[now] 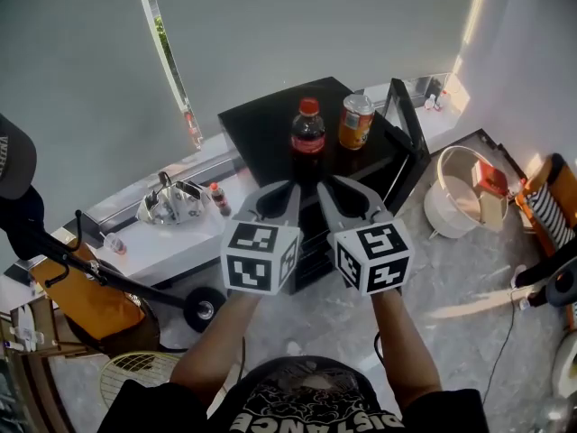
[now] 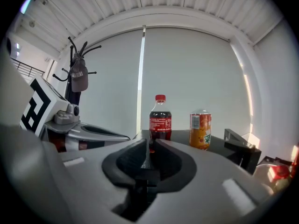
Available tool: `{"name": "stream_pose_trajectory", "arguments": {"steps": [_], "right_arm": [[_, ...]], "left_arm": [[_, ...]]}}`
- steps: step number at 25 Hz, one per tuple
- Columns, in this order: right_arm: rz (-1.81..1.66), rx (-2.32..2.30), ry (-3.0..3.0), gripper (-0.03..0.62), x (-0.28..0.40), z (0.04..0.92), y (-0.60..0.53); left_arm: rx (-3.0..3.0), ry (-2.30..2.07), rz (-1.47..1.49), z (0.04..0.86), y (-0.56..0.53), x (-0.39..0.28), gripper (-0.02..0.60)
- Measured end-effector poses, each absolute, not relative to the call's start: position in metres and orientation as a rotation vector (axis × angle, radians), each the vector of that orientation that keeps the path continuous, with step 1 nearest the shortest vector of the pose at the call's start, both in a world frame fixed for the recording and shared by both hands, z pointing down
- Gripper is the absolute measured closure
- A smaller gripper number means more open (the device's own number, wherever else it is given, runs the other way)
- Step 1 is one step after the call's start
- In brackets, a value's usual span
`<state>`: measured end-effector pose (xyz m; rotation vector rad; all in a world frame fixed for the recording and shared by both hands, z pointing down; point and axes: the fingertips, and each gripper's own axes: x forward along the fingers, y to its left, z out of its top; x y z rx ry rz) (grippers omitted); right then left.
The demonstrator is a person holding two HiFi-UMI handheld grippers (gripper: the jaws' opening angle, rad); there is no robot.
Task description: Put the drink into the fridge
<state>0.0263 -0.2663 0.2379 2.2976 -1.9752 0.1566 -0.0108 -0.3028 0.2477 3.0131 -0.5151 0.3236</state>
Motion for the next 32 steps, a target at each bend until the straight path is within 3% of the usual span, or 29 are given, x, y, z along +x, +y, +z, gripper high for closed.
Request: {"name": "stream_pose_trajectory", "arguments": {"steps": [7,16,21,32], "right_arm": [[0.169,2.329,-1.946,0.495,0.04,0.23,-0.296],[0.24,2.353,-1.962,0.338,0.055,0.228,-0.33],[0.263,2.346,-1.986,0.293,0.065,0.226,-0.351],[0.242,2.24,-1.978,0.286,0.067,0.228,-0.375]], "left_arm": [[3.024,-0.501,0.297,0.243,-0.332,-0.004,0.577],[3.023,-0.496,0.298,0.244,-0.361,0.002,0.577],[3.023,-0.491,0.3,0.245,-0.37,0.006,0.577],[3.019,-0.495,0.297,0.246,-0.38,0.013,0.577]]}}
